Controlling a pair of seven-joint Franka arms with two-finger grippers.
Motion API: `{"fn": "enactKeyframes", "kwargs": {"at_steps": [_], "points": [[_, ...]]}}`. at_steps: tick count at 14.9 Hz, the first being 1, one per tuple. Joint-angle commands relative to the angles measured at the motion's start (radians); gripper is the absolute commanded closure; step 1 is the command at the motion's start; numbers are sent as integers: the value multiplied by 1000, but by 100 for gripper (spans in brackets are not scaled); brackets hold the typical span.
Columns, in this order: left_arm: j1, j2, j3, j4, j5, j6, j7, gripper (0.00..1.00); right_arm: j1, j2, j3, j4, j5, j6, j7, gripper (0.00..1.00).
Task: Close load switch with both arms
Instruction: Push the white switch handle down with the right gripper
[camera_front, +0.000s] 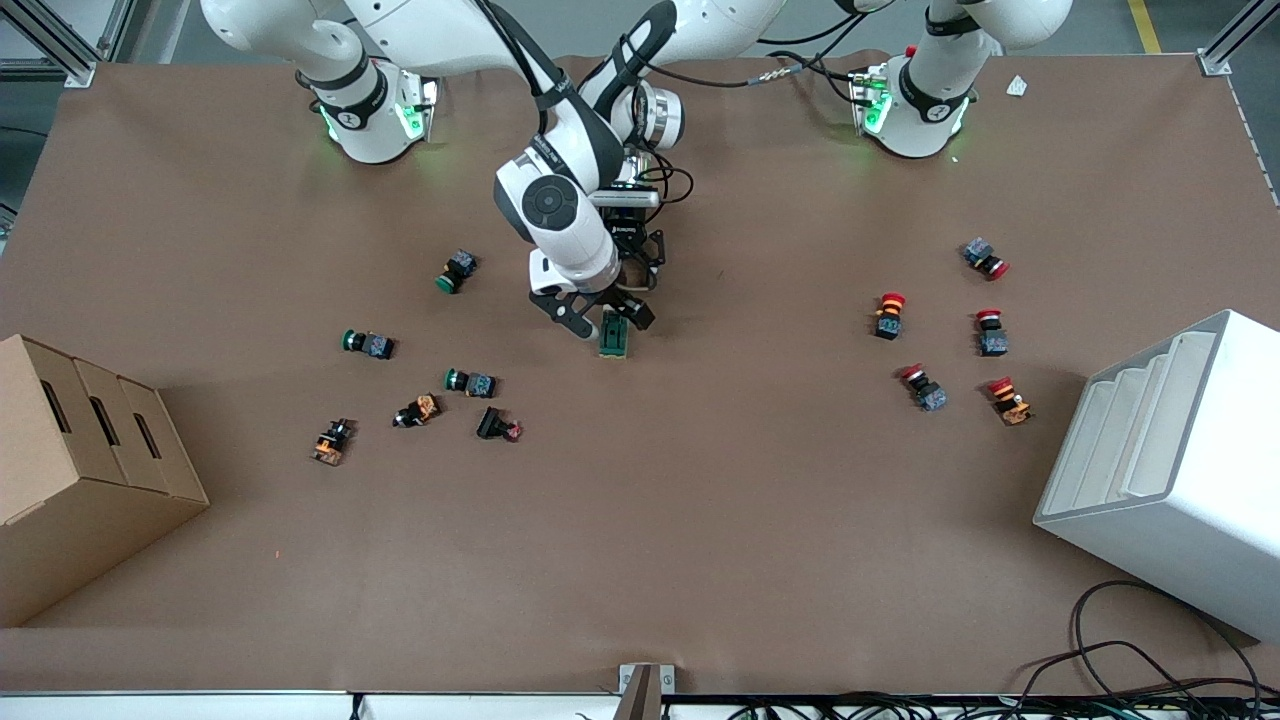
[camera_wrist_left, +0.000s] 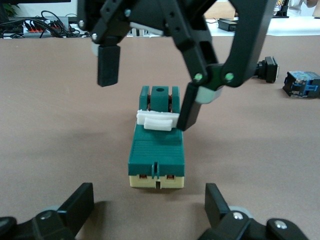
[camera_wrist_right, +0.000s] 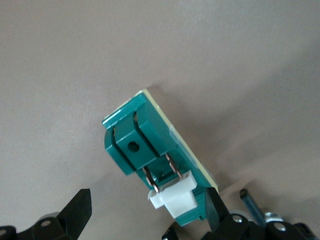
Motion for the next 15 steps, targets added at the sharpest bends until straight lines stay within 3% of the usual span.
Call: {"fn": "enactKeyframes", "kwargs": {"at_steps": [1,15], "points": [[-22,72,-8,27,-2,44,-32,1,29,10,-11,-14,31,38,5,0],[-28,78,-8,36,-2,44,-37,1,6,33,-12,29,34,61,25,0]]}}
